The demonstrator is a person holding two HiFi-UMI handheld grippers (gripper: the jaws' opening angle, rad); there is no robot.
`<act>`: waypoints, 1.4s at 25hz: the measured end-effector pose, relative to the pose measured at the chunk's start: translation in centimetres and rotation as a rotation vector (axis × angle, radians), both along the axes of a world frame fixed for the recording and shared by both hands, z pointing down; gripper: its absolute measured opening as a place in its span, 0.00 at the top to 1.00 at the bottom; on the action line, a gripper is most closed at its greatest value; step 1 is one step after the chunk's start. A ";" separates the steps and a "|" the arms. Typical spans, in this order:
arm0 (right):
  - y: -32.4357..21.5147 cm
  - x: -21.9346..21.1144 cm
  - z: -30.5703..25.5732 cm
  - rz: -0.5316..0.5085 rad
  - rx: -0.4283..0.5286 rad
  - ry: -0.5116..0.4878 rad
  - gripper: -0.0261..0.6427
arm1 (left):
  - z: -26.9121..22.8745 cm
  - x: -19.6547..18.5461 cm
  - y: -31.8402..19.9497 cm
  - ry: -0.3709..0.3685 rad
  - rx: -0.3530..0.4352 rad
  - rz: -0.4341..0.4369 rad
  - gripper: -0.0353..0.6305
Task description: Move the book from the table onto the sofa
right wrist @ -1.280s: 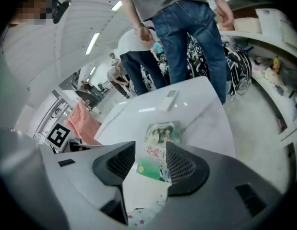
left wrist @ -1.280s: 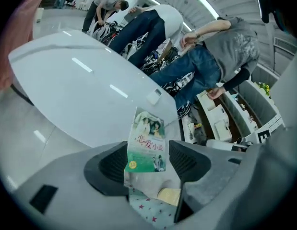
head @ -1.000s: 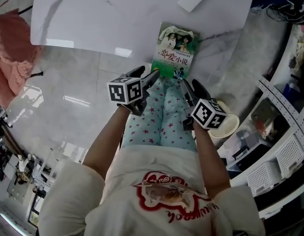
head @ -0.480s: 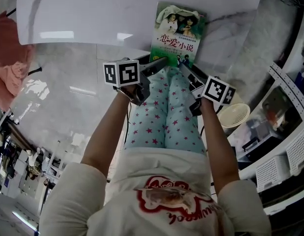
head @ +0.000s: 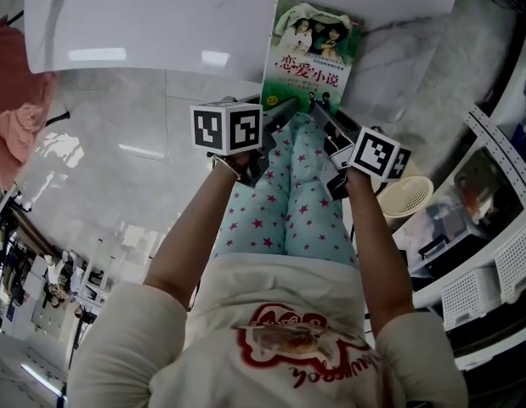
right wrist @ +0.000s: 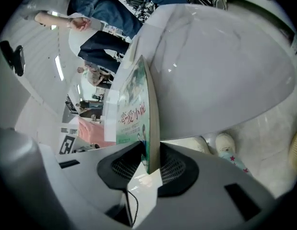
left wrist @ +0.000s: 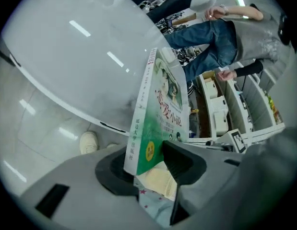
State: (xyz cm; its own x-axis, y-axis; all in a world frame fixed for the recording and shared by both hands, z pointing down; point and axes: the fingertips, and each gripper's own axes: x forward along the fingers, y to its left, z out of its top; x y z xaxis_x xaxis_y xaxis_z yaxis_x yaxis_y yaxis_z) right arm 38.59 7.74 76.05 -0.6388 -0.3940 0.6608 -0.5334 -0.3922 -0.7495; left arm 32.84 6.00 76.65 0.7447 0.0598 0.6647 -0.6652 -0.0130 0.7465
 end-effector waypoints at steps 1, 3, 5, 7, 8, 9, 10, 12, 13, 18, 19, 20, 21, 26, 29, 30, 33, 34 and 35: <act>0.0 -0.1 -0.4 0.005 0.008 0.031 0.82 | -0.3 -0.1 0.0 -0.025 0.033 0.010 0.69; -0.2 -0.1 -1.4 0.004 0.037 0.096 0.83 | -1.2 -0.2 -0.2 -0.044 0.093 0.014 0.69; -0.5 -0.1 -2.4 -0.010 0.079 0.149 0.83 | -2.2 -0.1 -0.5 -0.049 0.157 0.014 0.70; -0.8 -0.2 -3.4 -0.026 0.122 0.182 0.83 | -3.1 0.0 -0.6 -0.057 0.222 0.016 0.70; -0.9 -0.1 -3.8 -0.033 0.140 0.196 0.83 | -3.6 0.1 -0.7 -0.058 0.250 0.014 0.70; -1.0 0.0 -4.1 -0.042 0.158 0.210 0.83 | -3.9 0.2 -0.8 -0.059 0.276 0.010 0.71; -1.1 0.1 -4.5 -0.053 0.178 0.225 0.83 | -4.3 0.4 -0.9 -0.059 0.300 0.006 0.71; -1.7 0.3 -5.4 -0.073 0.216 0.251 0.82 | -5.3 0.6 -1.3 -0.060 0.347 0.001 0.72; -2.1 0.4 -5.9 -0.078 0.233 0.259 0.82 | -5.8 0.7 -1.6 -0.060 0.368 -0.003 0.72; -3.9 0.4 -8.1 -0.113 0.303 0.290 0.82 | -8.2 0.7 -3.2 -0.061 0.438 -0.039 0.72; -4.2 0.4 -8.7 -0.123 0.325 0.298 0.82 | -8.8 0.7 -3.5 -0.061 0.460 -0.044 0.72; -4.5 0.4 -9.5 -0.132 0.350 0.307 0.82 | -9.5 0.7 -3.8 -0.059 0.484 -0.050 0.72; -4.9 0.4 -10.4 -0.139 0.377 0.315 0.82 | -10.4 0.7 -4.1 -0.057 0.507 -0.059 0.72; -7.2 0.1 -16.2 -0.168 0.495 0.345 0.82 | -16.1 0.4 -6.2 -0.043 0.610 -0.116 0.72; -9.2 -0.1 -20.2 -0.186 0.576 0.362 0.81 | -20.2 0.1 -8.1 -0.036 0.680 -0.151 0.72; -9.7 -0.1 -21.7 -0.190 0.601 0.364 0.81 | -21.6 0.1 -8.5 -0.035 0.704 -0.163 0.72; -10.4 -0.2 -26.2 -0.205 0.671 0.369 0.81 | -26.3 -0.1 -9.2 -0.035 0.780 -0.200 0.72; -10.7 -0.4 -27.7 -0.212 0.697 0.370 0.81 | -27.8 -0.2 -9.4 -0.035 0.804 -0.215 0.72; -11.0 -0.6 -29.3 -0.220 0.723 0.370 0.81 | -29.4 -0.4 -9.7 -0.037 0.829 -0.229 0.72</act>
